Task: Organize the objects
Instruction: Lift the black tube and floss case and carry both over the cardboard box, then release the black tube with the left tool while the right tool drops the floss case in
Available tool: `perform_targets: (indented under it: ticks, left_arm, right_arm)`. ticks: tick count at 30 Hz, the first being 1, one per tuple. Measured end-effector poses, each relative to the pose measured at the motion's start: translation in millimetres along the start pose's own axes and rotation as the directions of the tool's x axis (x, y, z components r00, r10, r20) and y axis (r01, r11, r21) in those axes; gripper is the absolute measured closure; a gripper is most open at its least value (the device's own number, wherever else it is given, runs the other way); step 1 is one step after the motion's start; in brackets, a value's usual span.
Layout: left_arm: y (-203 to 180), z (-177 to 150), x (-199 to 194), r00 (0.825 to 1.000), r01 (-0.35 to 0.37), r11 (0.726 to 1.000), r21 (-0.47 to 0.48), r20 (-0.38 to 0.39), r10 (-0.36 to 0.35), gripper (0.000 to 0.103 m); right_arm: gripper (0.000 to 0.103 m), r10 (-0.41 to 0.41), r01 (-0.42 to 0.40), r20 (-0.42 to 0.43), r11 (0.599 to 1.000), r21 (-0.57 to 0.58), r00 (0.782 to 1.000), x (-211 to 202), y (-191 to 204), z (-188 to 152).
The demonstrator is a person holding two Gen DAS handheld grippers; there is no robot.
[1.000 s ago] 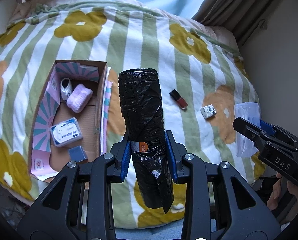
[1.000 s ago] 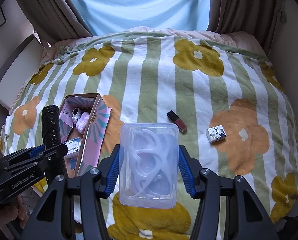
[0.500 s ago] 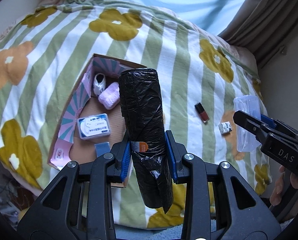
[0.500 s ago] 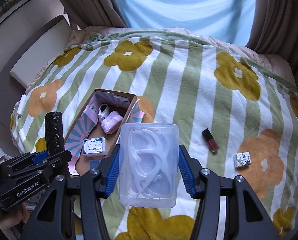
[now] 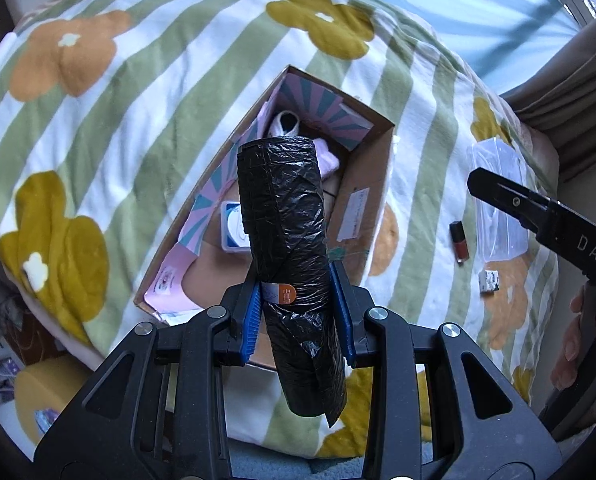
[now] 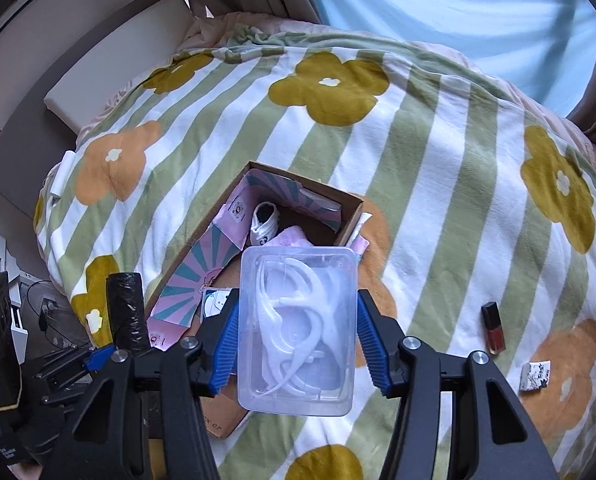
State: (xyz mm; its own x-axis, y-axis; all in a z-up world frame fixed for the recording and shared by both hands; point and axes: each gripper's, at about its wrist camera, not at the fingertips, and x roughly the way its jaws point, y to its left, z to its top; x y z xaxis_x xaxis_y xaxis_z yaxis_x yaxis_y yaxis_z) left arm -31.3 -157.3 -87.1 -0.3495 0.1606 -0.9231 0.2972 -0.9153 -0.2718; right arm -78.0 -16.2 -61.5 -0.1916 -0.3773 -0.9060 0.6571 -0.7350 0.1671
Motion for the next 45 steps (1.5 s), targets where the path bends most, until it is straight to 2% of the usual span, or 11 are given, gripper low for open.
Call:
perform_targets:
  ticks: [7,14,22,27,29,30,31,33,34,45]
  left_arm:
    - [21,4,48,0.997,-0.018,0.999,-0.046,-0.071,0.015,0.075]
    - [24,13,94,0.992,-0.026,0.999,-0.037,-0.128,0.021,0.075]
    - [28,17,120,0.986,-0.031,0.997,-0.070,-0.168,0.019,0.075]
    - [25,19,118,0.987,-0.044,0.997,-0.064,-0.158,0.034,0.074]
    - [21,20,114,0.988,-0.064,0.997,-0.049,-0.142,0.057,0.073]
    - [19,19,113,0.987,-0.069,0.997,-0.039,-0.148,0.062,0.070]
    - [17,19,113,0.985,-0.066,0.997,-0.033,-0.161,0.059,0.050]
    - [15,17,112,0.982,-0.068,0.997,-0.029,-0.177,0.061,0.004]
    - [14,16,111,0.985,-0.072,0.997,-0.029,-0.160,0.067,0.000]
    - [19,1,121,0.982,-0.087,0.995,-0.048,-0.173,0.077,0.000]
  right_arm:
    - [0.053,0.014,-0.014,-0.060,1.000,-0.016,0.998,65,8,22]
    - [0.053,0.014,-0.015,-0.126,1.000,-0.007,0.992,132,7,35]
    - [0.053,0.016,-0.018,-0.156,1.000,-0.009,0.988,151,3,40]
    - [0.052,0.088,-0.088,-0.177,0.996,0.008,0.980,154,3,45]
    - [0.041,0.114,-0.118,-0.182,0.993,-0.012,0.977,153,7,45]
    - [0.018,0.105,-0.111,-0.175,0.993,-0.026,0.979,151,9,45]
    - [0.007,0.098,-0.105,-0.157,0.994,-0.039,0.983,149,11,45]
    - [0.006,0.092,-0.099,-0.120,0.993,-0.060,0.988,142,12,43]
    - [0.006,0.087,-0.095,-0.111,0.993,-0.067,0.990,139,12,43]
    - [0.006,0.059,-0.070,-0.117,0.993,-0.093,0.991,128,13,36]
